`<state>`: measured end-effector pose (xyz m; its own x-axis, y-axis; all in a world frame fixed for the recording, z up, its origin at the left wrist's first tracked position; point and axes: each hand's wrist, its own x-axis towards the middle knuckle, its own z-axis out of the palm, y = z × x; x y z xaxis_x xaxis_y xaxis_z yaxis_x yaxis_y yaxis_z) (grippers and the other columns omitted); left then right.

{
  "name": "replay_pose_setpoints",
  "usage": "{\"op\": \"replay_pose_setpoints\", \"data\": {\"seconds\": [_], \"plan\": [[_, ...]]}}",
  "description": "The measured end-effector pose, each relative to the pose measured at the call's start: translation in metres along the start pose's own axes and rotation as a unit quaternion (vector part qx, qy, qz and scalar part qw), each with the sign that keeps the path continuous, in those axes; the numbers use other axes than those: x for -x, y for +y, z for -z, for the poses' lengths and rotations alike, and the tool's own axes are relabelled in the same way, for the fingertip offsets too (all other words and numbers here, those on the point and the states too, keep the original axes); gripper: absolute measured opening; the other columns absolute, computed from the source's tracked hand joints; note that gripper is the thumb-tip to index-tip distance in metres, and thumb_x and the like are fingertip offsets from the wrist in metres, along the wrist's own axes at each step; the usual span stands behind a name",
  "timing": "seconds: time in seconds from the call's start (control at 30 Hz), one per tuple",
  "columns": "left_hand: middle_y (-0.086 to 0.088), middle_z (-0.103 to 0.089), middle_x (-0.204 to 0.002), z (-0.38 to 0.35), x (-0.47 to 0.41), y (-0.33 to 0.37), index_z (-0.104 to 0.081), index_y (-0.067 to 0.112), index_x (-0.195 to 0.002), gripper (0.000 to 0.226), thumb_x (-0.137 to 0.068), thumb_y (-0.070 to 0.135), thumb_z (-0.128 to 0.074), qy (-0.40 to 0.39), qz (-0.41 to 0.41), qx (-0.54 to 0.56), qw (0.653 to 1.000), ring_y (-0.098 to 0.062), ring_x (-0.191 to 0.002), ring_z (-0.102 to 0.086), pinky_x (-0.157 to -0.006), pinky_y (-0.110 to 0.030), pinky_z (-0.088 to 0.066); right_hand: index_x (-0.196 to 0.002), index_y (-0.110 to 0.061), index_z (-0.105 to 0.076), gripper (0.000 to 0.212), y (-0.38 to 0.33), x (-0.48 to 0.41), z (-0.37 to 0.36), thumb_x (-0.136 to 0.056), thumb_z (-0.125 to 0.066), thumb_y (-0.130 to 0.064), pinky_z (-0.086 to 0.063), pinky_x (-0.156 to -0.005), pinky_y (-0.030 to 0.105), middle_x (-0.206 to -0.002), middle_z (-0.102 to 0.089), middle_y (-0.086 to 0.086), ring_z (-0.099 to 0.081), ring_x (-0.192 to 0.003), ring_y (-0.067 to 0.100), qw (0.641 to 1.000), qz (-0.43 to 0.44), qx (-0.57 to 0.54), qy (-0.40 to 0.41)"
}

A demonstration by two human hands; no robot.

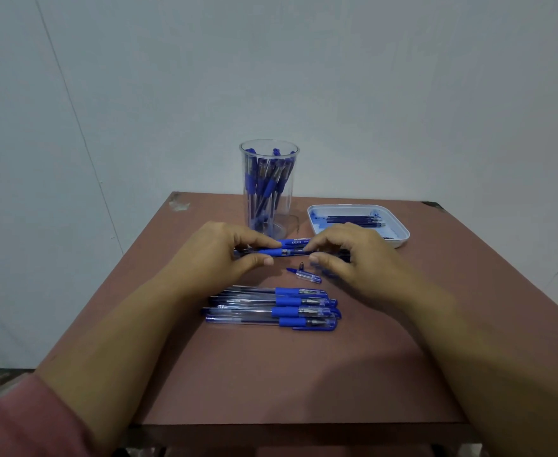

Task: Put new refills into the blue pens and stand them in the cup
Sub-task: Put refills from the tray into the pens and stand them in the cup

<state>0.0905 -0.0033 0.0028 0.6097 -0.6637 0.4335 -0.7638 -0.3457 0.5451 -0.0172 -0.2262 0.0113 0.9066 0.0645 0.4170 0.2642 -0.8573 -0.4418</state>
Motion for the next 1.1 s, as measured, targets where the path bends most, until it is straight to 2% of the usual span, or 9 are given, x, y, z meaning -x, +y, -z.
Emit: {"op": "replay_pose_setpoints", "data": {"seconds": [0.13,0.2,0.3,0.47,0.63,0.73,0.83,0.97,1.1], "plan": [[0.019,-0.073,-0.093,0.0,0.0,0.001,-0.073,0.038,-0.106,0.027,-0.081,0.029,-0.077,0.001,0.0,-0.001,1.0,0.009,-0.084,-0.063,-0.074,-0.008,-0.046,-0.127,-0.038,-0.06,0.037,-0.002,-0.001,-0.002,-0.09,-0.065,-0.034,-0.039,-0.079,0.008,-0.094,-0.055,-0.028,-0.052,-0.095,-0.003,0.999,0.02,0.014,-0.02],[0.02,-0.073,-0.095,0.0,0.0,0.001,-0.073,0.039,-0.106,0.027,-0.081,0.029,-0.076,0.002,-0.002,0.0,1.0,0.008,-0.086,-0.064,-0.077,-0.011,-0.047,-0.119,-0.041,-0.059,0.034,-0.003,-0.001,-0.001,-0.087,-0.068,-0.036,-0.041,-0.078,0.01,-0.098,-0.056,-0.025,-0.052,-0.097,-0.002,1.0,0.003,0.009,-0.002],[0.02,-0.073,-0.095,0.0,0.0,0.001,-0.073,0.039,-0.107,0.027,-0.081,0.03,-0.076,-0.002,-0.001,-0.003,1.0,0.007,-0.086,-0.063,-0.076,-0.013,-0.048,-0.097,-0.035,-0.062,0.013,-0.003,-0.001,-0.002,-0.087,-0.07,-0.03,-0.037,-0.072,0.011,-0.09,-0.056,-0.021,-0.052,-0.091,0.0,1.0,0.003,0.008,0.015],[0.017,-0.074,-0.095,-0.001,0.0,-0.001,-0.073,0.038,-0.107,0.027,-0.081,0.03,-0.076,0.003,0.0,-0.001,1.0,0.004,-0.085,-0.065,-0.078,-0.016,-0.049,-0.12,-0.034,-0.065,0.029,-0.005,-0.003,-0.004,-0.091,-0.065,-0.027,-0.036,-0.077,0.007,-0.089,-0.053,-0.024,-0.05,-0.092,0.0,1.0,0.022,0.02,-0.008],[0.021,-0.072,-0.091,-0.001,0.001,-0.001,-0.073,0.039,-0.106,0.027,-0.08,0.03,-0.077,0.005,-0.001,0.001,1.0,0.007,-0.083,-0.064,-0.076,-0.018,-0.05,-0.1,-0.029,-0.065,0.011,-0.006,-0.003,-0.005,-0.091,-0.066,-0.023,-0.038,-0.075,0.01,-0.088,-0.056,-0.019,-0.052,-0.091,0.001,1.0,0.008,-0.013,0.011],[0.021,-0.072,-0.089,-0.002,0.001,-0.001,-0.073,0.039,-0.106,0.027,-0.08,0.031,-0.077,0.002,0.002,-0.003,1.0,0.004,-0.082,-0.065,-0.077,-0.022,-0.052,-0.114,-0.031,-0.068,0.023,-0.001,-0.006,-0.008,-0.094,-0.062,-0.022,-0.036,-0.081,0.009,-0.089,-0.052,-0.024,-0.049,-0.093,-0.002,1.0,0.024,-0.001,-0.008],[0.019,-0.073,-0.094,-0.001,0.0,-0.002,-0.073,0.041,-0.106,0.027,-0.081,0.03,-0.077,0.01,0.006,0.005,1.0,0.002,-0.086,-0.066,-0.081,-0.027,-0.053,-0.125,-0.037,-0.061,0.033,0.007,-0.009,-0.004,-0.095,-0.06,-0.024,-0.036,-0.084,0.019,-0.092,-0.05,-0.022,-0.043,-0.092,0.002,0.999,0.009,0.038,-0.032],[0.021,-0.073,-0.095,-0.001,0.0,-0.002,-0.072,0.042,-0.106,0.027,-0.082,0.03,-0.076,0.007,0.01,0.0,1.0,0.006,-0.087,-0.064,-0.079,-0.019,-0.05,-0.118,-0.041,-0.065,0.027,0.009,-0.016,-0.006,-0.093,-0.061,-0.033,-0.037,-0.091,0.037,-0.102,-0.053,-0.013,-0.037,-0.098,0.01,0.99,-0.009,0.109,-0.089],[0.02,-0.073,-0.096,-0.001,0.0,-0.001,-0.072,0.04,-0.106,0.027,-0.081,0.029,-0.076,0.006,0.014,0.001,1.0,0.005,-0.087,-0.064,-0.08,-0.02,-0.051,-0.112,-0.04,-0.069,0.022,0.006,-0.022,-0.009,-0.092,-0.062,-0.038,-0.03,-0.089,0.033,-0.107,-0.054,-0.011,-0.03,-0.098,0.006,0.981,-0.007,0.151,-0.117]]}}
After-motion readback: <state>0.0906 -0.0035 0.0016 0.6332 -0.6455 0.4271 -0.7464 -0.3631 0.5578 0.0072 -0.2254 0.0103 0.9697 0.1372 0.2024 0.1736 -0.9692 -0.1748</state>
